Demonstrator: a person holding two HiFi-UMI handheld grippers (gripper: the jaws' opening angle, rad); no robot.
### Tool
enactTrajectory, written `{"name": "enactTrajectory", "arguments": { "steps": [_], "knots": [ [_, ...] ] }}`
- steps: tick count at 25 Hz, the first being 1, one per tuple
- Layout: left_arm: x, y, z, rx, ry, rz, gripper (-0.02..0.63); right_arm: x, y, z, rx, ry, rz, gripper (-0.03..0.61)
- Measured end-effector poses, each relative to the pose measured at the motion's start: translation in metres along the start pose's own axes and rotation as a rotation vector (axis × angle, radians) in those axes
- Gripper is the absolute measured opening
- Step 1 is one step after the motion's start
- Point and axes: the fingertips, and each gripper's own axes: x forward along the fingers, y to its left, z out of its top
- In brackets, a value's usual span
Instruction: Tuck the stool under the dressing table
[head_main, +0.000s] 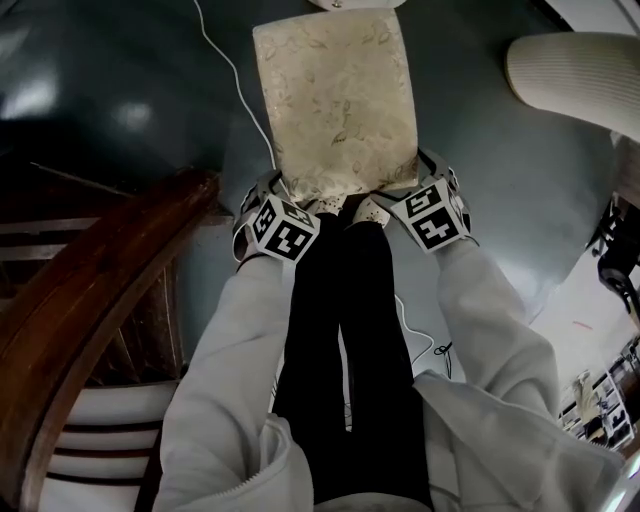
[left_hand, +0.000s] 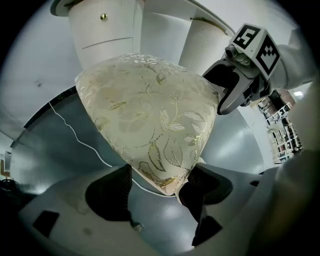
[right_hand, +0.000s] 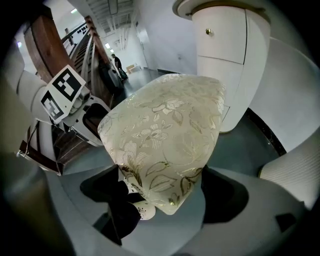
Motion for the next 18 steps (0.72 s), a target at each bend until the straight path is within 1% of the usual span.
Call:
{"name": "enactTrajectory", "arguments": {
  "steps": [3,8,18],
  "knots": [
    [-0.0005,-0.0002,0.0002,0.004,0.011,0.001,0.350,-0.0011,0.0010,-0.0009,0.007,-0.005,-0.006,0.560],
    [0.0000,0.0007,-0.0011,-0.002,0.005,0.015,0.350,-0.0010,0.0036,0.0005,0.019,-0.026,-0.016,0.540],
    [-0.0022,0.0001,0.0005,0.006,0.035,0.027,0.350,-0.0045,0.0048,-0.0002,0.057,-0.047,-0.047,0.528]
  ]
}}
